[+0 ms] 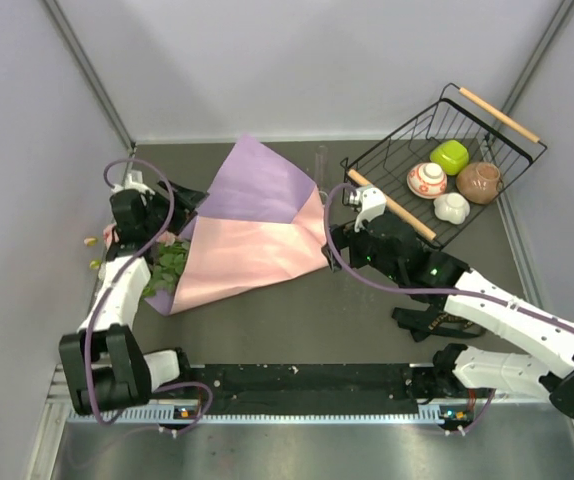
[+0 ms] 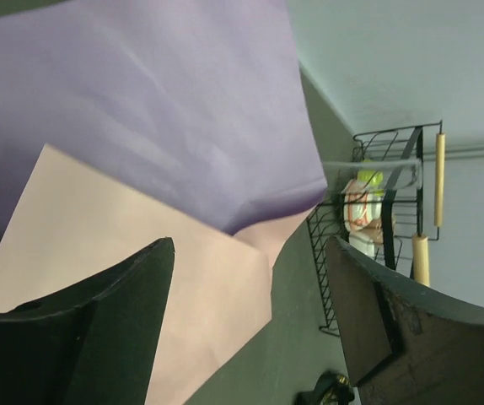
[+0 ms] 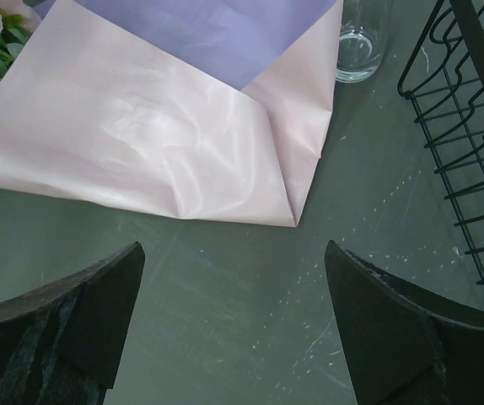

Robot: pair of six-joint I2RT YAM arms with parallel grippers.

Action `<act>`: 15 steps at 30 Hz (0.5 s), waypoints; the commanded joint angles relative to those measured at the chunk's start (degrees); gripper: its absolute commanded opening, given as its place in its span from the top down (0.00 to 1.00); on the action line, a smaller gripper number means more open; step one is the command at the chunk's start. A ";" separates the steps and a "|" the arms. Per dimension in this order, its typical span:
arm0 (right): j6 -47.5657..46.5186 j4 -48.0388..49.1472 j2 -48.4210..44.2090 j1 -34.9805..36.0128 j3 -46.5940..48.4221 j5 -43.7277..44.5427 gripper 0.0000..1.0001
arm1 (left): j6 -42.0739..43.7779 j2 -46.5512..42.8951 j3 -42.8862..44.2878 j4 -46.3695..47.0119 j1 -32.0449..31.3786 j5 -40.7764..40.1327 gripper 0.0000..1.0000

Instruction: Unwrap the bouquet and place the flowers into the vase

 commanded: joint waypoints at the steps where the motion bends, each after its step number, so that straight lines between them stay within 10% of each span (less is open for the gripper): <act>1: -0.87 0.25 0.37 -0.78 0.51 0.18 0.10 | 6.95 -6.49 -7.59 -3.28 -0.42 -0.31 0.19; 15: 1.24 7.27 13.73 -4.03 6.84 -14.32 0.09 | 12.69 -19.79 -11.21 -21.13 -0.86 -21.22 0.08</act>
